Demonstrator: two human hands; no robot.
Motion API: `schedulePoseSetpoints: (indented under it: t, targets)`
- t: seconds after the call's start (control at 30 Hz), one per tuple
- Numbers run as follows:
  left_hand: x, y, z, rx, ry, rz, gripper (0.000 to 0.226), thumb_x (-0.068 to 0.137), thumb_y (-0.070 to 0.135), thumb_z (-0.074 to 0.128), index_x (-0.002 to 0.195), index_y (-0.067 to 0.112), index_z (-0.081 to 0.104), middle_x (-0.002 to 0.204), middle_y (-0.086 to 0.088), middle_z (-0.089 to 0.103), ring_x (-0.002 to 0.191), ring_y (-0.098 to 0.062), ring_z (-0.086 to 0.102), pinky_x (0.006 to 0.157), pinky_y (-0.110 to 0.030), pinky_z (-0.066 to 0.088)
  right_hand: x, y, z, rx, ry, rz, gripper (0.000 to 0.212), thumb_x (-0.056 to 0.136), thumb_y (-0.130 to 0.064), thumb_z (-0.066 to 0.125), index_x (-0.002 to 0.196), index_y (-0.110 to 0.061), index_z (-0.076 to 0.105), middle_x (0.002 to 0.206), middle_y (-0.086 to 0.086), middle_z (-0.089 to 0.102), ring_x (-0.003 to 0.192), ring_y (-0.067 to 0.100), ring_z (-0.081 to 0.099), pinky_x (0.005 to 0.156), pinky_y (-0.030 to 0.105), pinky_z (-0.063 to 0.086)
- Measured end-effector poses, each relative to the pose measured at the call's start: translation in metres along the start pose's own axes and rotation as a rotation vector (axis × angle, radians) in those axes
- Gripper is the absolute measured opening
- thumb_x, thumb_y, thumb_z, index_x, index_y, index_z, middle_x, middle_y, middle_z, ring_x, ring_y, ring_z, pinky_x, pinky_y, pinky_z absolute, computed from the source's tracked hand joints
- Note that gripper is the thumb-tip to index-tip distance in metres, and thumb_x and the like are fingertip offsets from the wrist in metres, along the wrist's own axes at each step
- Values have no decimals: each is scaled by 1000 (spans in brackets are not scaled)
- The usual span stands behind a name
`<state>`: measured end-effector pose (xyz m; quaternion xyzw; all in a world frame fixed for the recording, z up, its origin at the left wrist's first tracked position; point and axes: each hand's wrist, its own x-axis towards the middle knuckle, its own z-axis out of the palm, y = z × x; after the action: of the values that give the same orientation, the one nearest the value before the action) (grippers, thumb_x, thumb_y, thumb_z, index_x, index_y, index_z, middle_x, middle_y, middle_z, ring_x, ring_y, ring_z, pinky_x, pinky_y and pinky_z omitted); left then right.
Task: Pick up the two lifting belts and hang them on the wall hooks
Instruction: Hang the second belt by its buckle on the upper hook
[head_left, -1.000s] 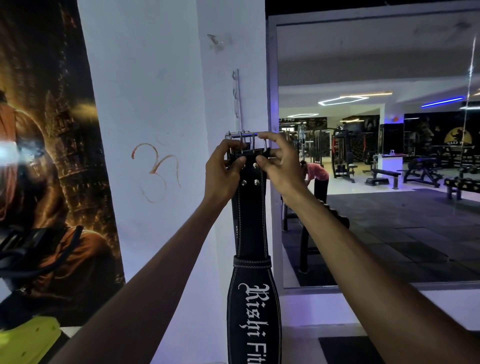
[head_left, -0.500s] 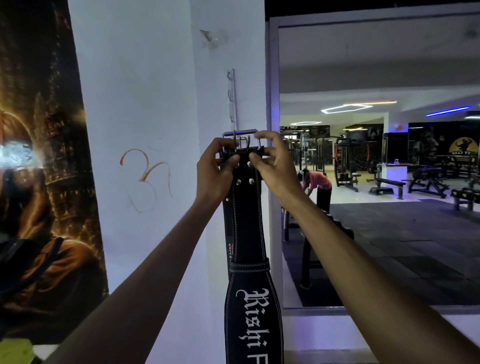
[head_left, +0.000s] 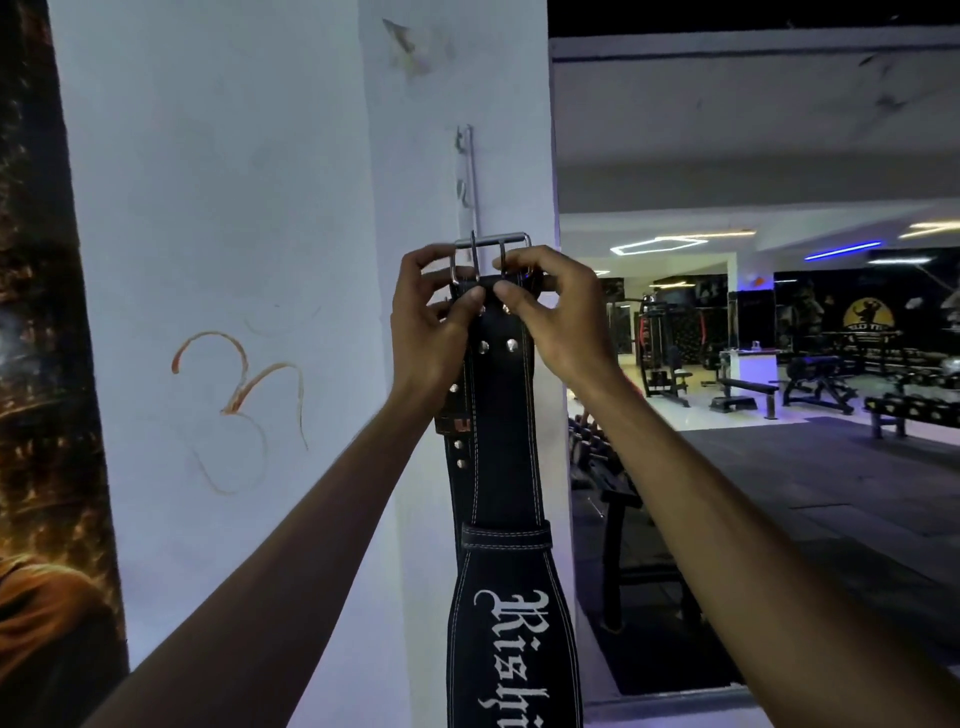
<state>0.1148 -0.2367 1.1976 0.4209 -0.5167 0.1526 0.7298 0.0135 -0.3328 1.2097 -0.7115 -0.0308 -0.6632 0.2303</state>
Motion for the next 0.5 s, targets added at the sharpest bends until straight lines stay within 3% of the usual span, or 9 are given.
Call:
schedulePoseSetpoints:
  t: [0.07, 0.17, 0.43, 0.5]
  targets:
    - [15, -13, -1, -37, -17, -42, 51, 93, 4, 69, 136, 23, 48, 117, -6, 73, 87, -15, 76, 76, -34, 63, 13, 16, 9, 39, 6, 10, 19, 84, -11, 73, 103, -12, 73, 100, -4, 74, 97, 14, 69, 89, 41, 56]
    - [38, -28, -4, -23, -28, -54, 61, 89, 9, 76, 142, 21, 49, 122, -5, 72, 91, -16, 78, 81, -37, 64, 28, 35, 17, 80, 26, 36, 18, 84, -10, 73, 102, -11, 74, 99, -3, 75, 96, 13, 70, 87, 40, 58]
    - [96, -53, -7, 137, -28, 36, 58, 82, 7, 83, 135, 12, 60, 108, -14, 76, 89, -19, 77, 78, -22, 60, 74, 69, 47, 105, 32, 38, 14, 85, -7, 71, 99, -7, 73, 96, -3, 74, 92, 11, 70, 85, 34, 59]
    - [108, -58, -5, 157, -6, 46, 59, 82, 6, 83, 136, 11, 60, 110, -13, 76, 87, -12, 76, 77, -17, 59, 87, 75, 54, 118, 40, 45, 12, 86, -9, 70, 96, -9, 74, 93, -4, 74, 90, 15, 71, 81, 36, 60]
